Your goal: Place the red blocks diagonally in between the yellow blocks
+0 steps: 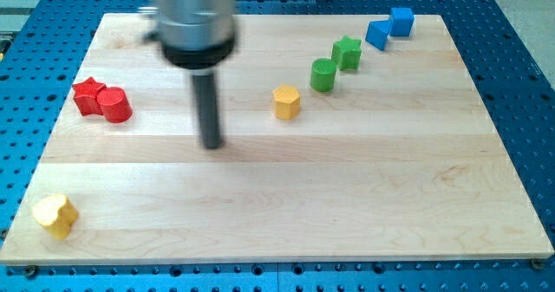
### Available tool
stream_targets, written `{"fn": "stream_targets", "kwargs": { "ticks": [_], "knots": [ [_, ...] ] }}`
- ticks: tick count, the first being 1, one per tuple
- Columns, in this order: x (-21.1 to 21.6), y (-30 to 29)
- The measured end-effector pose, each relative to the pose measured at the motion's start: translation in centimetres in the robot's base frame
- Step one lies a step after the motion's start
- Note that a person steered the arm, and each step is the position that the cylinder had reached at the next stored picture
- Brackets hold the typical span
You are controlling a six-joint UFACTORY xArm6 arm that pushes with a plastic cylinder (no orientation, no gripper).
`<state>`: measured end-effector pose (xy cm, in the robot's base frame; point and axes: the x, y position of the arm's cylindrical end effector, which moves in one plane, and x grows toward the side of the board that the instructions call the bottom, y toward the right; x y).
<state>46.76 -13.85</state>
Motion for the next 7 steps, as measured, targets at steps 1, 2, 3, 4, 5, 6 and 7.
{"fn": "stream_targets", "kwargs": {
  "ticks": [1, 2, 3, 4, 5, 6, 7],
  "knots": [
    [1.0, -12.5],
    [-1.0, -16.6],
    [-3.0, -16.6],
    [-4.2, -14.8],
    [-3.7, -11.9],
    [-1.8, -7.7],
    [-1.7, -16.3]
  ]
}}
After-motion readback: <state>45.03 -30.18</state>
